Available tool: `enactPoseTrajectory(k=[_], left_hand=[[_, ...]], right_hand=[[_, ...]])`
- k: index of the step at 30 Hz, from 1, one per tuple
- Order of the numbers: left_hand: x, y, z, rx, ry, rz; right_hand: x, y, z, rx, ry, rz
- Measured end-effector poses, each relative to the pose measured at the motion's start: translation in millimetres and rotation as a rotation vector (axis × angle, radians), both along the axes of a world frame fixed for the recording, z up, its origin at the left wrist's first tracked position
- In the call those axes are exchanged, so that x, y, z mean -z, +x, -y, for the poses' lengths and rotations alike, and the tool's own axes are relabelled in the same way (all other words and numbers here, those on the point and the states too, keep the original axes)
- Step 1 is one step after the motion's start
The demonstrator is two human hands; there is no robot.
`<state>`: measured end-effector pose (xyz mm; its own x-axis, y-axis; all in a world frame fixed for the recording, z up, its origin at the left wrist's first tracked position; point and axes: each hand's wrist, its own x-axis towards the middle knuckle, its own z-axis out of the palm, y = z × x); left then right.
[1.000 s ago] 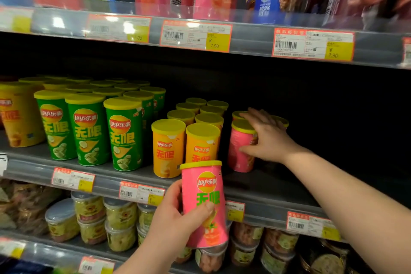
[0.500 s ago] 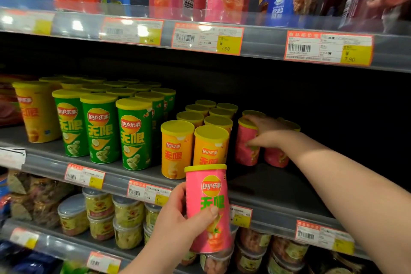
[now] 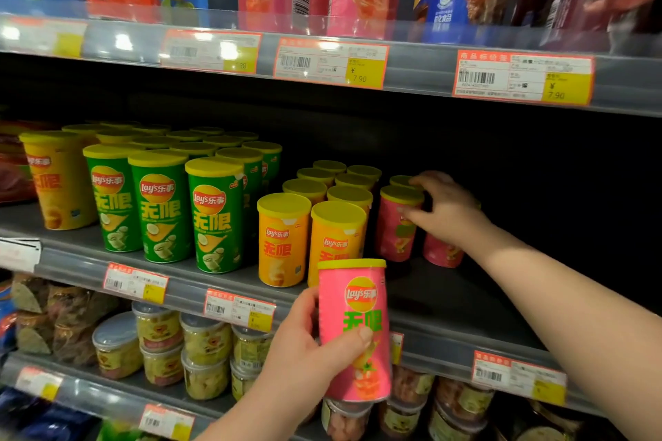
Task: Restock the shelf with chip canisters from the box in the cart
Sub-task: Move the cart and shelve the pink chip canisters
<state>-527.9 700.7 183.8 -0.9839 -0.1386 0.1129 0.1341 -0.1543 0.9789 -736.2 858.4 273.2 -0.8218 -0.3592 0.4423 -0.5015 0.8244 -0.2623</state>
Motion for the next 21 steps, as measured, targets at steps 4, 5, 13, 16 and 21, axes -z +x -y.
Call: enactPoseTrajectory(k=[4,5,13,16,21], left_hand=[[-10,-13,-17,0.022,-0.05,-0.039],[-14,-17,-23,0.034,-0.062,-0.068],[-29,-58,-51,0.072,-0.403,-0.323],[-24,-71,-49,-0.008,-0.792,-0.33],[-1,-81,-36,0.05,-1.68,-0.224]], right_hand=[[-1,46,-20,-0.18,-0.355,0.207],[-2,60,-25,-0.275,-0.438,0.381],[15,95,-56,-0.351,-0.573,0.605],[24,81,-66,-0.201,-0.681,0.484],[46,57,-66,0.06,-0.634,0.416]])
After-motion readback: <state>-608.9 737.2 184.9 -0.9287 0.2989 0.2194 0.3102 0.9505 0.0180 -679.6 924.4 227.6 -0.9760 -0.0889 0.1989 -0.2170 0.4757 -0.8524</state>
